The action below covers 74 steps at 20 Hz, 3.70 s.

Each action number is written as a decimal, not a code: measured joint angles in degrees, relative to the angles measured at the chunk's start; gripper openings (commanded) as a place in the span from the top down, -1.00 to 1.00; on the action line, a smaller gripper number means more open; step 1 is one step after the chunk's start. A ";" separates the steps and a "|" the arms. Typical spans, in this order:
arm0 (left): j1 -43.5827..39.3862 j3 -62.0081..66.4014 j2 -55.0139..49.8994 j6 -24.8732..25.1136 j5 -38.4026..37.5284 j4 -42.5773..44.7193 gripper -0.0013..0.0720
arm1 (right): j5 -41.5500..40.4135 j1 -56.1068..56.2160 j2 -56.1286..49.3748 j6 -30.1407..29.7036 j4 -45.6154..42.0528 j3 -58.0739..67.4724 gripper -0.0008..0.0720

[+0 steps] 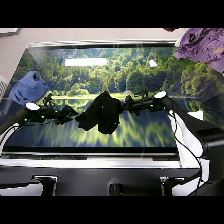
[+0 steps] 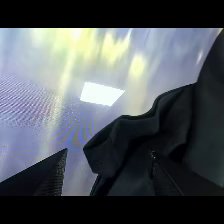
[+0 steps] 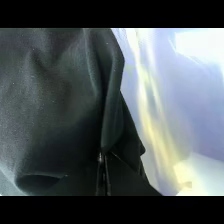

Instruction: Fold the clothes and pants, and hang the long-sleeved shirts on hangers.

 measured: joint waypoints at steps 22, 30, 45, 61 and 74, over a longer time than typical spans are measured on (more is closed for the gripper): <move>-0.28 6.73 0.79 2.64 0.61 0.33 0.93 | -3.61 0.00 6.54 3.21 -1.55 2.58 0.92; 5.62 28.70 18.40 -6.12 -2.10 18.12 0.93 | -10.34 0.02 26.25 8.61 -27.98 20.13 0.92; 6.64 38.21 45.81 -25.57 -1.68 39.80 0.93 | -11.93 0.04 52.59 20.33 -57.42 28.46 0.91; 5.90 17.62 7.76 -25.81 5.68 37.62 0.93 | -24.92 0.15 -4.46 33.00 -26.99 28.48 0.91; 6.38 18.56 -0.28 -25.97 8.04 31.85 -0.92 | -13.49 -6.47 -5.90 23.71 -18.40 28.50 0.00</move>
